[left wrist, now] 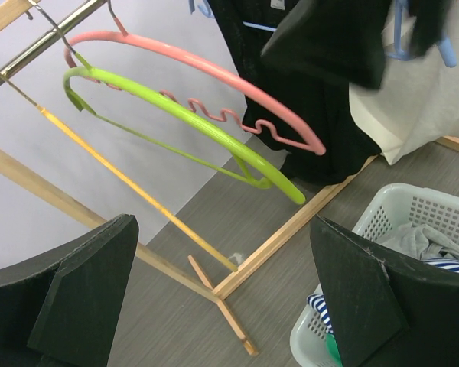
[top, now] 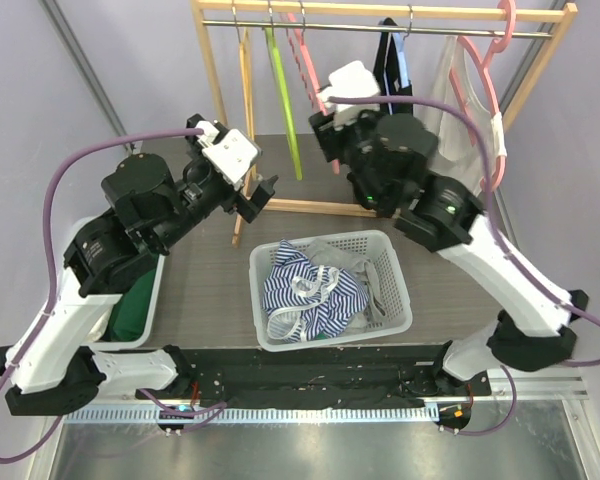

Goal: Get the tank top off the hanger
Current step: Place the hanger at the clothesline.

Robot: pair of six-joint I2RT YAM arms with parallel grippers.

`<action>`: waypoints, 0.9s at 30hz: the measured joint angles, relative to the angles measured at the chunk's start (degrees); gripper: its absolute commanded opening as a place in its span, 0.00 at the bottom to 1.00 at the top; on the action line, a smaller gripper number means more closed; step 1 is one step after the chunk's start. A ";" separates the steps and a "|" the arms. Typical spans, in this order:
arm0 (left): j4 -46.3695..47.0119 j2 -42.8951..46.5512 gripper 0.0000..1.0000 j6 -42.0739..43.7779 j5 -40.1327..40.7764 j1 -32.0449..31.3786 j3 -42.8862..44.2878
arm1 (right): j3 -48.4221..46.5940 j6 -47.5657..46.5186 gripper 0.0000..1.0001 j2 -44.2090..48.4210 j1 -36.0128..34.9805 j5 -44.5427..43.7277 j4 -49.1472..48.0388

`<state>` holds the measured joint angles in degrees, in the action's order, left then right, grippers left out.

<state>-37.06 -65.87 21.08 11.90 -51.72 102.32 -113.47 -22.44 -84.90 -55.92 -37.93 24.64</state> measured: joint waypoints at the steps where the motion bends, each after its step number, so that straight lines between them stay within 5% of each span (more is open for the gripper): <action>1: -0.02 -0.15 1.00 0.00 -0.09 0.00 0.11 | 0.24 0.39 0.61 1.55 0.02 0.09 0.33; 12: 0.15 -1.44 1.00 -0.35 -1.44 0.00 1.77 | 4.59 1.81 0.61 19.17 6.34 -3.41 -2.91; 27: 0.13 -1.55 1.00 -0.74 -1.66 0.00 1.79 | 7.82 11.43 0.70 9.03 19.93 10.03 2.21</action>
<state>-36.93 -67.42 20.34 10.24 -51.72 104.12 -105.65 -11.00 -75.88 -35.99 -27.90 26.85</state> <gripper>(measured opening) 0.996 0.694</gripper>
